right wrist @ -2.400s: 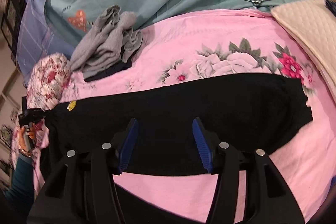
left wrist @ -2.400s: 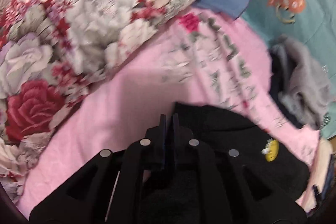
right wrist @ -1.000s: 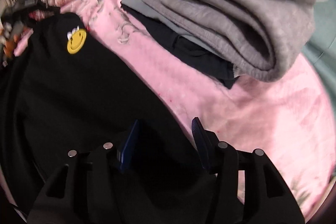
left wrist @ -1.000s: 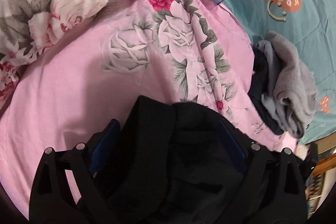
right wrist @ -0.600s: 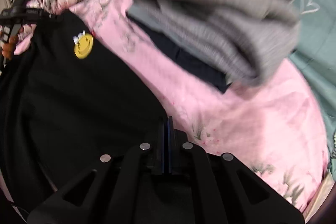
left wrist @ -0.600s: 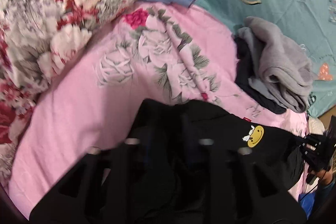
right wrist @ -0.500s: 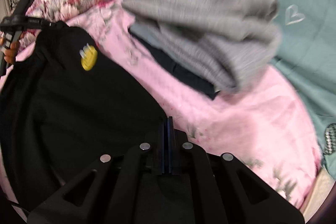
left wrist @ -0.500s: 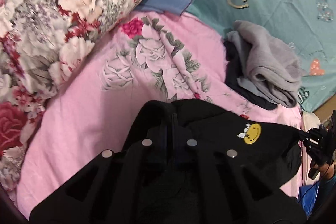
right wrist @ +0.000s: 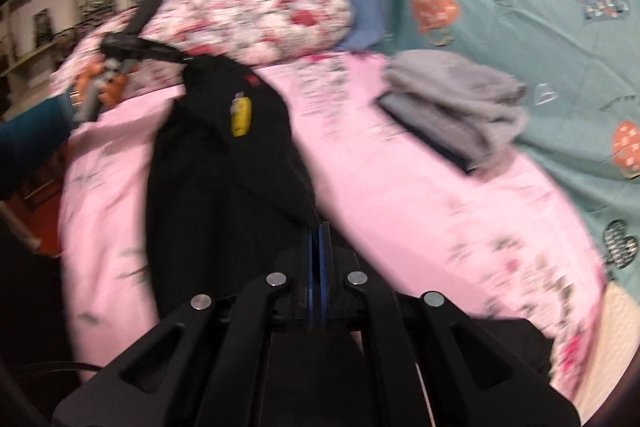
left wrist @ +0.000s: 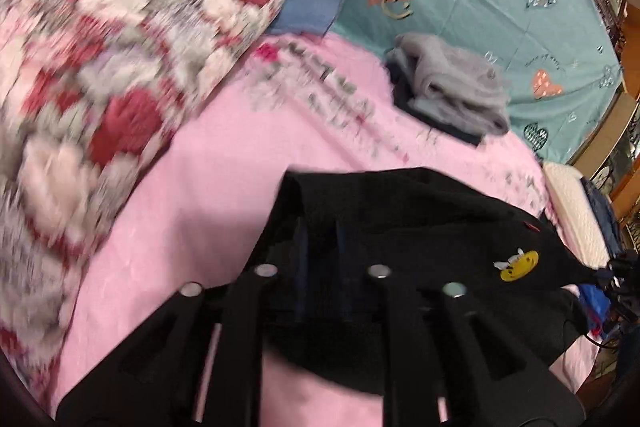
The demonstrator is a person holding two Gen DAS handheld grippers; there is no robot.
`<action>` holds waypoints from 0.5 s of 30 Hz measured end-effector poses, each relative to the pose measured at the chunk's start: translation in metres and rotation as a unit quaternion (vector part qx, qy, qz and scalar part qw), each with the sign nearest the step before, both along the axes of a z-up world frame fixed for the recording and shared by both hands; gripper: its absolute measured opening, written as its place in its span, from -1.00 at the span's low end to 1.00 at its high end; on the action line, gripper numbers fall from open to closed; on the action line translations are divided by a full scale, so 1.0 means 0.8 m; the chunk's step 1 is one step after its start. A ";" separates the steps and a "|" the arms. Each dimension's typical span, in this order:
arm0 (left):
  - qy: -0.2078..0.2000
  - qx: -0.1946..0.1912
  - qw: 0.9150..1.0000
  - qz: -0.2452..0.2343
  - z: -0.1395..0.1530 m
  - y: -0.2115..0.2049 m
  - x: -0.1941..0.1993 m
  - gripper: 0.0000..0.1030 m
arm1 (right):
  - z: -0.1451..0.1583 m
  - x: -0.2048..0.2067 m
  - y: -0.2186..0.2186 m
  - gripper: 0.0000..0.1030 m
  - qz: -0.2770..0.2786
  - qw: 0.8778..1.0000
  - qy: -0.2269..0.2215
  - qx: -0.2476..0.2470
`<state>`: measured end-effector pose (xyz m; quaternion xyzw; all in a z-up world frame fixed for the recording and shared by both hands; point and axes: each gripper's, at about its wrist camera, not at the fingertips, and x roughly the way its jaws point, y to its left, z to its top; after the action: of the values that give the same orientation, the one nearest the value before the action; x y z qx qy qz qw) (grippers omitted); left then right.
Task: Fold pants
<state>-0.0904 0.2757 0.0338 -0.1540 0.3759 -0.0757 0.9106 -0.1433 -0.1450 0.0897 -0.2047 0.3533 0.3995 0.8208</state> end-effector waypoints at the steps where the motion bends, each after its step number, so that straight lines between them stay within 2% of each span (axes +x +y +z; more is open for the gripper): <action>1: 0.012 -0.006 1.000 0.006 -0.011 0.007 -0.007 0.15 | -0.016 -0.019 0.007 -0.96 0.016 1.000 0.019 -0.001; 2: 0.025 -0.025 0.999 0.016 -0.025 0.018 -0.020 0.49 | -0.039 -0.033 0.014 -0.96 0.028 0.999 0.038 -0.010; 5: 0.044 -0.091 0.995 0.024 -0.042 0.035 -0.048 0.53 | -0.089 -0.045 0.022 -0.96 0.027 0.996 0.083 -0.027; 7: 0.043 -0.120 0.992 0.023 -0.035 0.033 -0.054 0.54 | -0.101 -0.042 0.022 -0.96 0.019 0.995 0.094 -0.024; 9: 0.041 -0.145 0.988 0.012 -0.020 0.019 -0.045 0.67 | -0.096 -0.039 0.018 -0.95 0.010 0.995 0.096 -0.009; 11: 0.048 -0.159 0.986 0.000 -0.010 -0.004 -0.029 0.71 | -0.086 -0.035 0.015 -0.95 0.005 0.996 0.091 -0.001; 13: 0.076 -0.169 0.983 -0.005 -0.008 -0.030 0.000 0.79 | -0.081 -0.033 0.013 -0.96 0.000 0.996 0.089 0.005; 15: 0.125 -0.183 0.975 0.007 -0.019 -0.049 0.032 0.79 | -0.080 -0.040 0.014 -0.95 -0.006 0.996 0.084 0.005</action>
<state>-0.0650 0.2366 0.0186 -0.3288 0.4657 -0.1172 0.8132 -0.1751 -0.1341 0.0257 -0.1644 0.4207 0.4119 0.7914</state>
